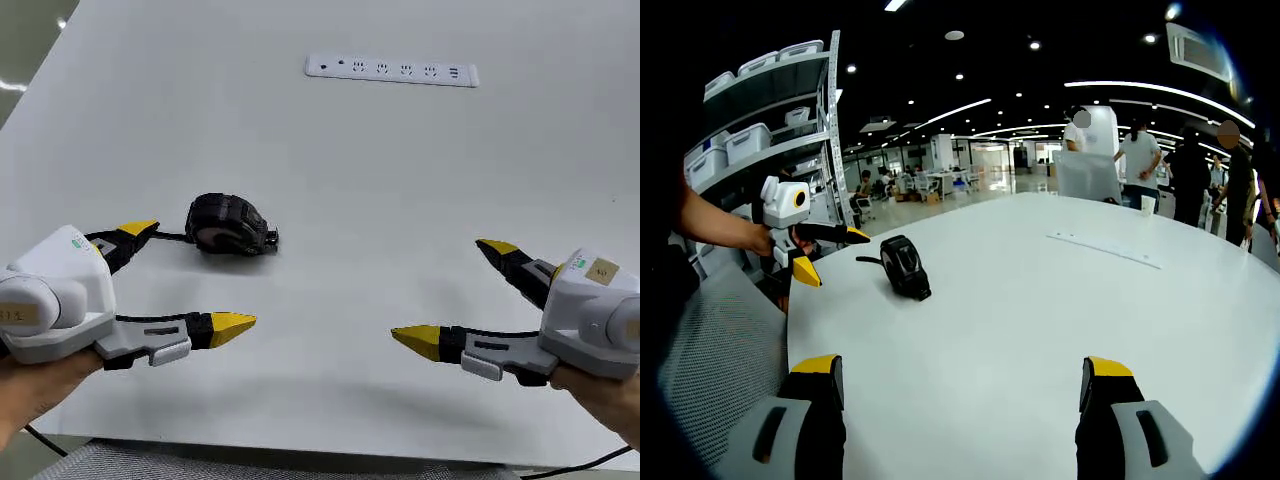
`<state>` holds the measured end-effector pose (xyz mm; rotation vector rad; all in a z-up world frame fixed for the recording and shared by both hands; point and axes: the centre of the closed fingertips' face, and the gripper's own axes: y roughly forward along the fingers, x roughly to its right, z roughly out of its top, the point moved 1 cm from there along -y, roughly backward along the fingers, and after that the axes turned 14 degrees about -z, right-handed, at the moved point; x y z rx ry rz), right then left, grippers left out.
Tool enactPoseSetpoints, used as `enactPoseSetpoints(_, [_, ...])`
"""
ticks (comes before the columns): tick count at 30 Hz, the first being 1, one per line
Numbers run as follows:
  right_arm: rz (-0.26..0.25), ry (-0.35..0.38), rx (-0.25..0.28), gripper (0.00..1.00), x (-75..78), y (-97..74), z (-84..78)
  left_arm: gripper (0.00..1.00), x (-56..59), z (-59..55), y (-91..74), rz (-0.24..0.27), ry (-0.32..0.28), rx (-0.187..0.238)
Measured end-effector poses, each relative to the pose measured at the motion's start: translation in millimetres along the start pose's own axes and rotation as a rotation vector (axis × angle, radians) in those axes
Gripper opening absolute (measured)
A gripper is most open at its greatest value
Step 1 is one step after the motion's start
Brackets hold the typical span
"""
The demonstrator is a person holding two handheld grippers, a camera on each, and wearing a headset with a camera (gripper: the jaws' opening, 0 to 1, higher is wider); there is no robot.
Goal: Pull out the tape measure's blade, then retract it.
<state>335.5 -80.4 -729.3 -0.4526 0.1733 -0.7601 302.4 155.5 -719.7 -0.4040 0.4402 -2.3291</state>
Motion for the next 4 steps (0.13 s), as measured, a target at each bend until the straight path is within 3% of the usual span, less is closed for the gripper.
enactPoseSetpoints(4, [0.001,0.003,-0.001,0.99,0.0,-0.4,-0.5,0.99,0.4,1.9,0.3,0.001,0.002,0.008])
